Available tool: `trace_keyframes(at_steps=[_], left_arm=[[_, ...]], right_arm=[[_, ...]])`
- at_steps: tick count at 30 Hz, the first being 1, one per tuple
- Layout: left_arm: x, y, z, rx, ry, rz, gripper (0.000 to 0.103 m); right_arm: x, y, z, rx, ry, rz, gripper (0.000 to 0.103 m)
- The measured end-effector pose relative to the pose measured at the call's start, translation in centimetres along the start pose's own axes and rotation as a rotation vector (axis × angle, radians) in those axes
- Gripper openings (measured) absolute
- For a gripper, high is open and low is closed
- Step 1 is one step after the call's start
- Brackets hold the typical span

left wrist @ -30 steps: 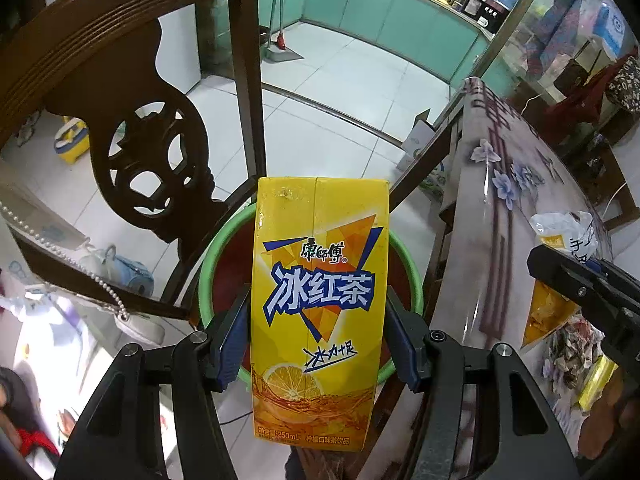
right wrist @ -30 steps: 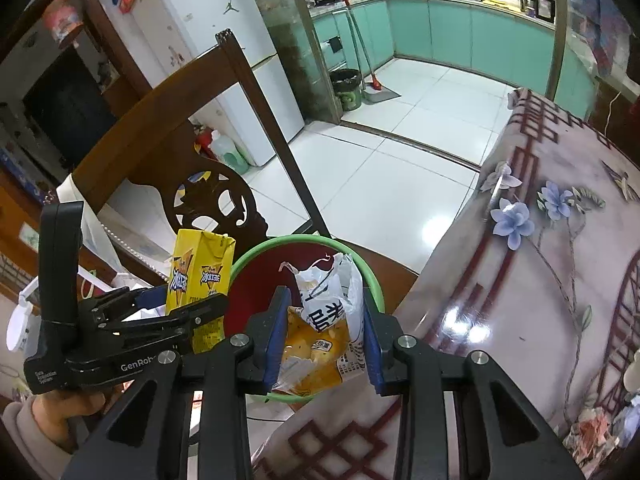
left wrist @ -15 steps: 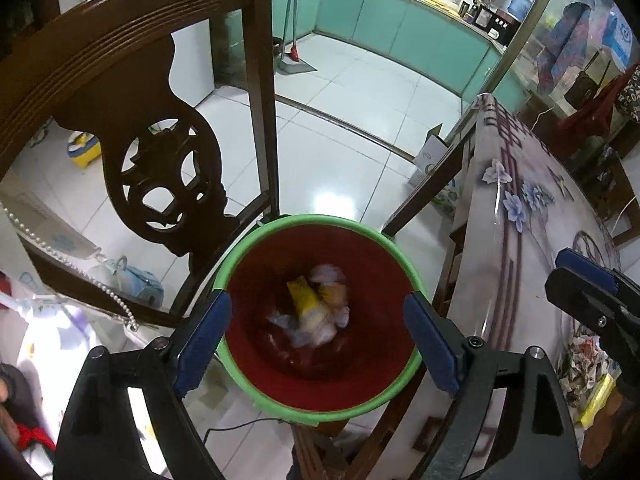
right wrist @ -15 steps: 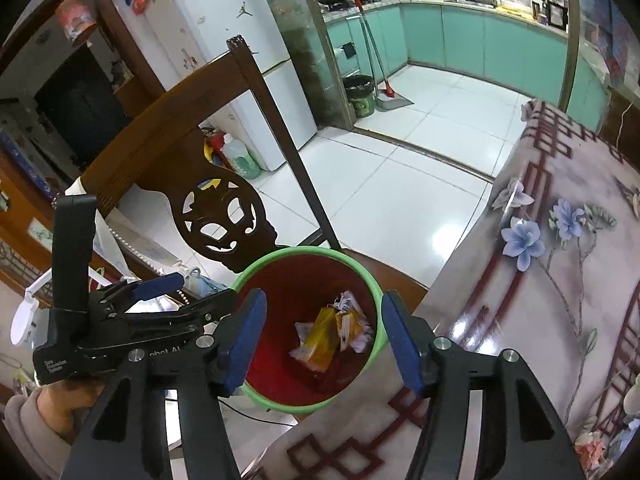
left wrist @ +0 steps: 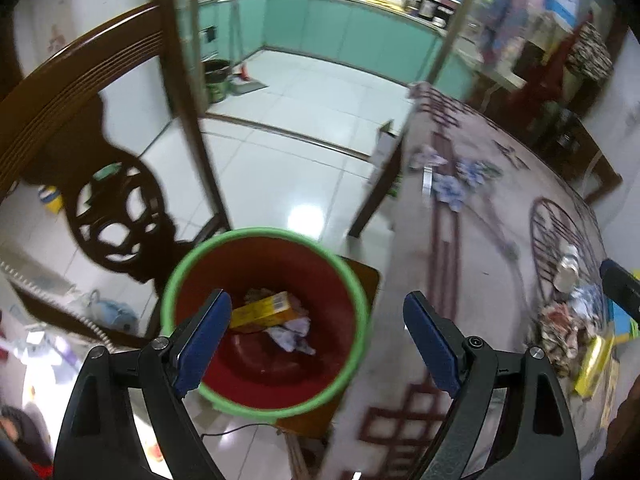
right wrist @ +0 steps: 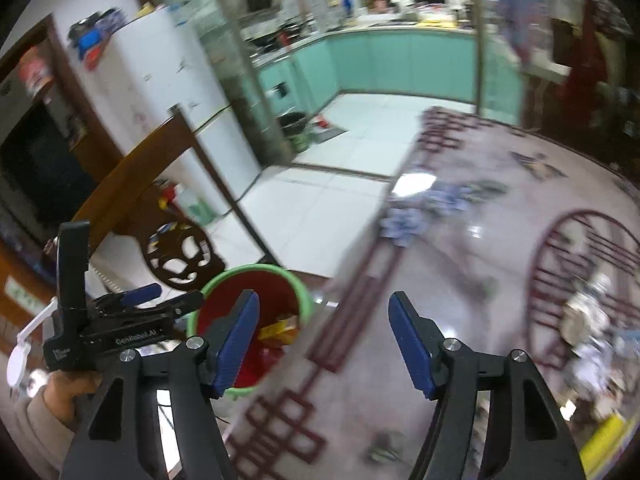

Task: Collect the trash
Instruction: 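Move both tools back to the table toward the yellow box and bottle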

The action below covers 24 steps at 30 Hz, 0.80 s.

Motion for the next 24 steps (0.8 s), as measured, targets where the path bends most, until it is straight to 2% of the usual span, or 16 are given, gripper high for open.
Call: trace_keyframes(at_steps=[4, 8, 12, 15, 19, 24], left_arm=[[-0.1, 0.3, 3.8, 0.067, -0.061, 0.007, 0.088], [-0.6, 0.3, 8.3, 0.151, -0.126, 0.014, 0.088], [-1.4, -0.2, 13.6, 0.235, -0.198, 0.012, 0.088], [-1.9, -1.0, 17.4, 0.284, -0.236, 0.006, 0.088], [-3.0, -2.6, 22.7, 0.349, -0.298, -0.011, 0.088], [-4.0, -4.8, 30.3, 0.465, -0.379, -0.035, 0.088]], right_arm=[[-3.4, -1.6, 5.1, 0.098, -0.117, 0.029, 0.068], [-7.5, -4.2, 11.7, 0.234, -0.285, 0.078, 0.068], [-12.4, -7.2, 19.5, 0.410, -0.458, 0.156, 0.068], [-14.6, -9.0, 25.3, 0.553, -0.533, 0.162, 0.068], [-14.5, -11.7, 32.8, 0.768, -0.551, 0.086, 0.068], [-11.0, -13.3, 36.8, 0.814, -0.419, -0.033, 0.070]])
Point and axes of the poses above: each gripper's, at about its wrist camera, not at the fingertips, and x roughly the way its jaws point, z to its right, y to its top, the point moved 2 cm from there along x, roughly the way its jaws point, and after that the axes turned 8 degrees about x, right-handed, at the moved point
